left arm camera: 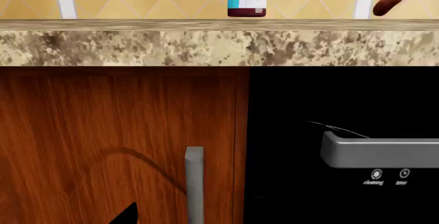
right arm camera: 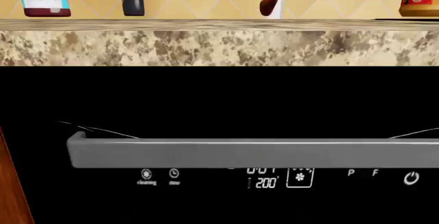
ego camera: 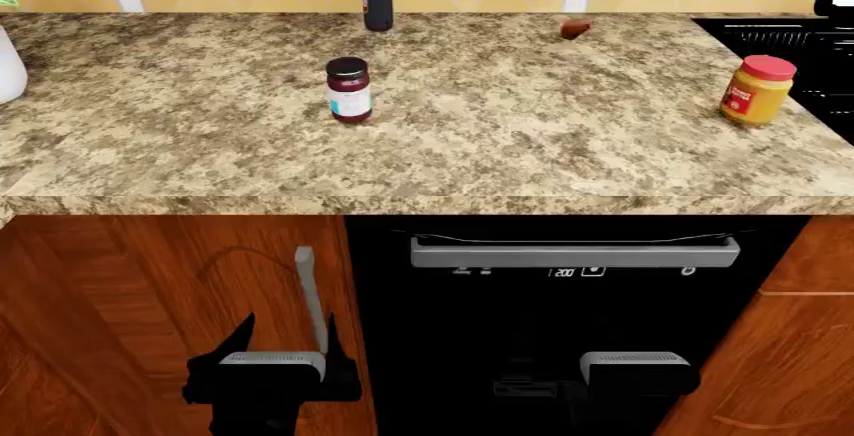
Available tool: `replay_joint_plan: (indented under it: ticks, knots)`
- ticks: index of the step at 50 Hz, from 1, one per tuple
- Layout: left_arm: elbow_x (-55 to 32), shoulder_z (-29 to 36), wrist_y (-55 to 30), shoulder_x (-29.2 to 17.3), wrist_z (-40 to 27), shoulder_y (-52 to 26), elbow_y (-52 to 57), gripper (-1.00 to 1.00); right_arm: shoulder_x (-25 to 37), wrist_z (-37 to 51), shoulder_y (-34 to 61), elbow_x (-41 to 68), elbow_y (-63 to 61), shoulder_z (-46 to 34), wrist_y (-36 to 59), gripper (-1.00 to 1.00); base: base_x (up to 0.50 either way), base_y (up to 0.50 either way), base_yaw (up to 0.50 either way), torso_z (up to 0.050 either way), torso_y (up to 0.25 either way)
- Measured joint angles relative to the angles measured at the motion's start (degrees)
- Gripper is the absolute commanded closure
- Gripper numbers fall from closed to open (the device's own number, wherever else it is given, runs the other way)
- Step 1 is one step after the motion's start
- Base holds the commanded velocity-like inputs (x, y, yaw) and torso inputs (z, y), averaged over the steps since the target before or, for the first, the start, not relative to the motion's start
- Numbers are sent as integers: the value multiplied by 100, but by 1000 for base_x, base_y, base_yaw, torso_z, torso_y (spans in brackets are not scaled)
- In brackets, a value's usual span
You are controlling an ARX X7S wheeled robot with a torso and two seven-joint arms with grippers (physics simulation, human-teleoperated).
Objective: Pick the jam and peanut butter from the counter and place them in the cabinets closest to them.
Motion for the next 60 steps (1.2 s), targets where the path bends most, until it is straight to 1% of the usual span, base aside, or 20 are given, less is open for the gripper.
replay_joint_plan:
  ticks: [5,10,14,20,28,33,38,53,60]
  knots:
    - [1,67,42,-50,-71,7,-2,-100,49,52,-24,21,-52,-77,-15,-100,0,0,0,5,0]
    - [-19,163,129,-136,-120,28,10,-100,119,82,-67,119,-133,-161,-104,-100,0,0,0,47,0]
    - [-89,228,8,-225,-112,79,305,-100,182,94,-111,274,-439,-209,23,-100,0,0,0,50,0]
    - [-259,257,-682,-382,-106,-75,1375,-100,315,194,19,549,-1640,-245,813,-100,0,0,0,50,0]
    - [-509,129,-1832,-569,-201,-759,2699,-100,454,406,623,977,-3196,-188,2105,-100,0,0,0,50,0]
    - [-592,62,-2347,-679,-268,-1155,3227,-100,507,526,1050,1222,-3826,-151,2743,-100,0,0,0,50,0]
    - [-612,55,-2680,-789,-315,-1410,3564,-100,534,599,1348,1427,-4184,-123,3140,-100,0,35,0,50,0]
    - [-381,274,-3184,-1065,-483,-1640,4027,-100,685,713,1595,1687,-4636,-190,3577,-100,65,491,0,0,0]
    - [-319,323,-3300,-1135,-543,-1683,4080,-100,783,747,1593,1620,-4736,-355,3543,-100,415,298,0,0,0]
